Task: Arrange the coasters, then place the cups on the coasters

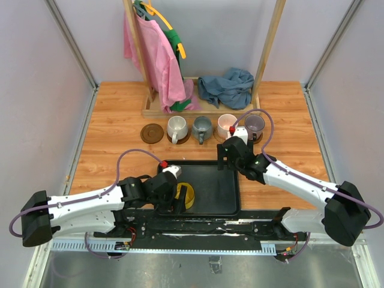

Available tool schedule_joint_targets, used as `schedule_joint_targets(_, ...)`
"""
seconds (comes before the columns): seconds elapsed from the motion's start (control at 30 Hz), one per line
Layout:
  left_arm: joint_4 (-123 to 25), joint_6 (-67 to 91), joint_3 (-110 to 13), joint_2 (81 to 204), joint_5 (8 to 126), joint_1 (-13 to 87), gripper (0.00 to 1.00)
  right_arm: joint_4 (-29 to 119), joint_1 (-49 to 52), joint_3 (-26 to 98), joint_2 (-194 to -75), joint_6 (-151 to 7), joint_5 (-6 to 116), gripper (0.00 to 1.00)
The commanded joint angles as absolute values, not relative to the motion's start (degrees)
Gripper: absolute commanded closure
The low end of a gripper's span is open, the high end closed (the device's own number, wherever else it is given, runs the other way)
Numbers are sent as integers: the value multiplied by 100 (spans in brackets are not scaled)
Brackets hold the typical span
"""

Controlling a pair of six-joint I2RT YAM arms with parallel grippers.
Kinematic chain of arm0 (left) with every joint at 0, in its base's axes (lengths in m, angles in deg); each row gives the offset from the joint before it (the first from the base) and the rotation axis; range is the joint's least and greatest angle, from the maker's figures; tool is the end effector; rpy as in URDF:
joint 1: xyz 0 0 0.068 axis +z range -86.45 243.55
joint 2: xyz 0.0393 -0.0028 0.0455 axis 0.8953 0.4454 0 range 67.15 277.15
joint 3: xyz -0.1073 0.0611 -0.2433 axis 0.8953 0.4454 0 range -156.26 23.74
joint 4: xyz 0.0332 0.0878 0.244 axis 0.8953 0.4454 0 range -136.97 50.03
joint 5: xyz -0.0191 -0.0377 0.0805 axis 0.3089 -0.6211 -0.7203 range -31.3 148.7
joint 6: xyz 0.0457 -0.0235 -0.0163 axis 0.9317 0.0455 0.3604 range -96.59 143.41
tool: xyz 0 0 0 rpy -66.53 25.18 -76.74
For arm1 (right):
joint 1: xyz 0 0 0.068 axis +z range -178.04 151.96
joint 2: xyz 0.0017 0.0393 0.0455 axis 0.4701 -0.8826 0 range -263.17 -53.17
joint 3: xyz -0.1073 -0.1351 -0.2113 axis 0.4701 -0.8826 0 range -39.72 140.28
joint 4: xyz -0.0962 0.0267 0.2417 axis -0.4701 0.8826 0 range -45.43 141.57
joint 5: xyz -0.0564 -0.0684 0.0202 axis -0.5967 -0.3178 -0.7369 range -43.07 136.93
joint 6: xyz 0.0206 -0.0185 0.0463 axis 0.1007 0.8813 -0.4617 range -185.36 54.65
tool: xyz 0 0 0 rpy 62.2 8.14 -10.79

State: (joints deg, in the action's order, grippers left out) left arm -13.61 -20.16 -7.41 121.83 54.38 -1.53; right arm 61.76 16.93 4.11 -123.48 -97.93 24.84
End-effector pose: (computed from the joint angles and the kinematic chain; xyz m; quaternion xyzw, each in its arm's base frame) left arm 0.0765 -0.1583 0.1944 0.1682 0.9430 -0.2103 0.1954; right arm 0.1895 0.1704 0.2326 -0.0225 0.9052 0.1045 0.4113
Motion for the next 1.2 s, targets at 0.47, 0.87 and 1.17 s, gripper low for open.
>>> schedule_joint_targets(0.47, -2130, -1577, -1127, 13121, 3861, -198, 25, 6179, 1534, 436, -12398, -9827, 2516, 9)
schedule_joint_targets(0.87, -2099, -1447, -1159, 13193, 3438, -199, 28, 6186, 1529, 484, -12457, -9832, 2536, 9)
schedule_joint_targets(1.17, -2039, -1687, -968, 12849, 3390, -201, 34, 6193, 1525, 631, -12609, -9772, 2636, 9)
